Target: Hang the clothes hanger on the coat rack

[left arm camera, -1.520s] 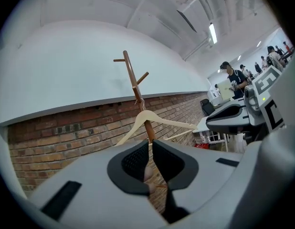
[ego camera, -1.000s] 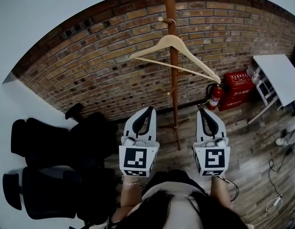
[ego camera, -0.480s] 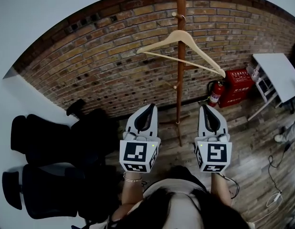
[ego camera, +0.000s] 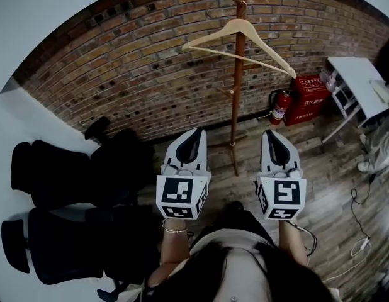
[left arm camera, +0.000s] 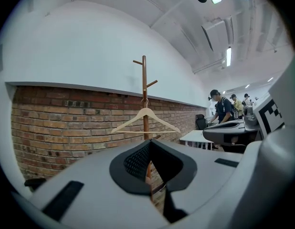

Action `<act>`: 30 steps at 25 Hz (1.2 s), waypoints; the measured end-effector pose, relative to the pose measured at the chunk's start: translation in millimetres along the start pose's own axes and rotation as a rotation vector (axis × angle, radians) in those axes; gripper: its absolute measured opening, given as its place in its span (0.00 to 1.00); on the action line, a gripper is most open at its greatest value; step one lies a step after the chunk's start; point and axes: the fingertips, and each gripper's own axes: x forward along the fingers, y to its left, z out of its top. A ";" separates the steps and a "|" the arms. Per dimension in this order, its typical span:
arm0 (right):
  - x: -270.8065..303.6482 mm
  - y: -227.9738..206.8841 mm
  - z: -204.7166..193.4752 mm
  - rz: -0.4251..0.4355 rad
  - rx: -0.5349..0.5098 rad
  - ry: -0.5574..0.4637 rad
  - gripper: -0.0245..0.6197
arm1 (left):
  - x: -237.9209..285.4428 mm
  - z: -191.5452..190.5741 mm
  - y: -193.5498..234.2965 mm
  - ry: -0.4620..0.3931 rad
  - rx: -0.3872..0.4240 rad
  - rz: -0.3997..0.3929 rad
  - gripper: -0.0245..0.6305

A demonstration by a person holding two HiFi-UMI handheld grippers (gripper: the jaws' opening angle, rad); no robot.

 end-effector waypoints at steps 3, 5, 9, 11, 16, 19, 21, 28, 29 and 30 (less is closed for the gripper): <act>-17.3 9.4 -1.2 0.004 0.004 0.005 0.10 | -18.2 -1.5 -1.7 0.000 -0.013 0.002 0.05; -28.1 12.8 -3.4 0.004 0.010 0.009 0.10 | -29.6 -1.9 -5.5 -0.002 -0.019 0.000 0.05; -45.3 20.6 -4.6 0.004 0.009 0.008 0.10 | -47.4 -5.3 -11.3 0.007 -0.018 -0.005 0.05; -53.2 22.6 -4.9 0.001 0.008 0.008 0.10 | -54.4 -6.2 -15.0 0.011 -0.016 -0.009 0.05; -67.1 24.4 -9.7 -0.008 0.004 0.010 0.10 | -65.1 -10.0 -23.2 0.016 -0.013 -0.032 0.05; -73.7 26.6 -6.6 -0.006 0.000 0.004 0.10 | -68.8 -8.6 -25.8 0.014 -0.014 -0.034 0.05; -76.0 25.8 -5.5 -0.004 -0.002 0.000 0.10 | -69.0 -5.3 -28.8 0.006 -0.020 -0.042 0.05; -74.5 22.5 -5.2 0.010 -0.019 -0.007 0.10 | -61.8 -2.9 -37.9 0.002 -0.033 -0.066 0.05; -73.1 21.1 -4.3 0.012 -0.021 -0.007 0.10 | -59.2 -1.7 -39.0 0.003 -0.028 -0.066 0.05; -71.7 19.2 -3.7 0.012 -0.023 -0.006 0.10 | -56.6 -0.5 -40.3 0.003 -0.023 -0.067 0.05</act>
